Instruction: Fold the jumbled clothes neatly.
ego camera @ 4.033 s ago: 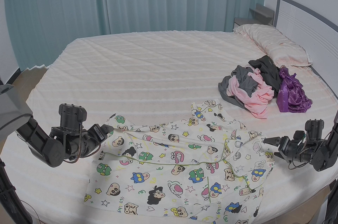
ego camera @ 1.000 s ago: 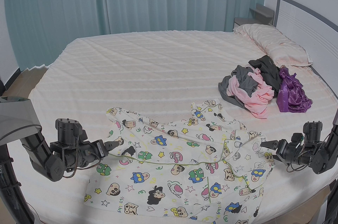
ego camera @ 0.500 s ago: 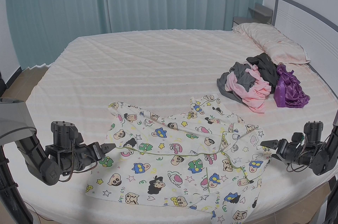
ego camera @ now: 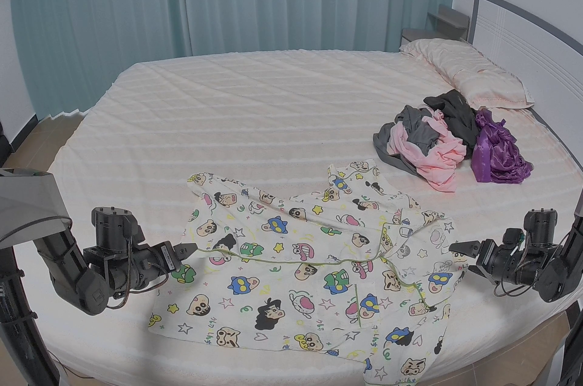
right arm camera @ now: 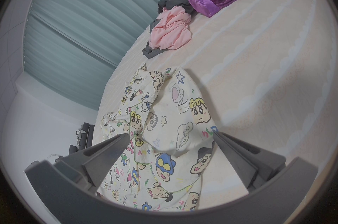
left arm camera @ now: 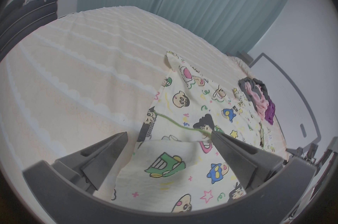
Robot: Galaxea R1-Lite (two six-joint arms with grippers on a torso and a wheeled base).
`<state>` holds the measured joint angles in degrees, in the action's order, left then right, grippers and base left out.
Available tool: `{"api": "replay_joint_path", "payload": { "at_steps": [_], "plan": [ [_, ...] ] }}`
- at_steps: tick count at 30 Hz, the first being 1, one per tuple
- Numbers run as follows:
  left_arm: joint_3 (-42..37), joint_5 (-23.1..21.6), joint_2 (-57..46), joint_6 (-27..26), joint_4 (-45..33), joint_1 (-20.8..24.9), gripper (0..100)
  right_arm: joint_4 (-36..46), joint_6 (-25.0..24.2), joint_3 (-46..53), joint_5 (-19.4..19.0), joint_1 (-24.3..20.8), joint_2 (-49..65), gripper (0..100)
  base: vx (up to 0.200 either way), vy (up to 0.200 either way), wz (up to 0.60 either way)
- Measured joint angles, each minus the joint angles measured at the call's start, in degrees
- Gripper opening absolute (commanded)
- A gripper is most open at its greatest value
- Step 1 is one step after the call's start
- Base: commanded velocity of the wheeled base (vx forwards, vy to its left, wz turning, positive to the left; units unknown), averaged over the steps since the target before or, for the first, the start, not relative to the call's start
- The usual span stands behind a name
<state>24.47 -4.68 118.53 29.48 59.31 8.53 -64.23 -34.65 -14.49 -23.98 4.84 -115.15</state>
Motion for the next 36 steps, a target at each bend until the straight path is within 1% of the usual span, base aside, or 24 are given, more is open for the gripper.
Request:
{"api": "replay_joint_path", "payload": {
  "at_steps": [1,9,15,20,24,25,28,33,36],
  "plan": [
    [-0.02,0.00,0.35,-0.57,0.02,-0.05,0,0.00,0.00,0.00,0.00,0.00,0.00,100,0.000,0.000,0.00],
    [-1.57,0.12,1.93,-1.38,0.00,-0.10,0,0.00,0.02,0.00,0.00,0.00,-0.04,100,0.000,0.000,0.00],
    [-4.82,3.13,1.34,-2.04,-0.11,-0.13,0,0.00,0.00,0.00,0.01,0.00,-0.01,100,0.000,0.000,0.00],
    [-8.16,3.79,0.66,-4.13,0.02,0.33,0,0.00,0.00,0.00,0.01,-0.02,-0.04,100,0.000,0.000,0.00],
    [-9.69,3.86,0.22,-4.44,0.02,1.11,0,0.00,0.02,0.00,0.01,-0.02,-0.09,100,0.000,0.000,0.00],
    [-9.89,3.89,0.13,-4.46,0.02,1.35,100,0.00,0.02,0.00,0.01,-0.02,-0.11,100,0.000,0.000,0.00],
    [-10.22,4.17,-0.10,-4.44,0.02,2.49,100,0.00,0.02,0.00,0.01,-0.02,-0.12,100,0.000,0.000,0.00],
    [-10.33,7.50,-1.16,-4.41,0.00,3.40,100,0.00,0.00,0.00,0.00,0.00,-0.15,100,0.000,0.000,0.00],
    [-10.52,8.34,-2.44,-4.41,-0.09,3.62,100,0.00,0.02,0.00,0.01,0.00,-0.15,100,0.000,0.000,0.00]
  ]
}}
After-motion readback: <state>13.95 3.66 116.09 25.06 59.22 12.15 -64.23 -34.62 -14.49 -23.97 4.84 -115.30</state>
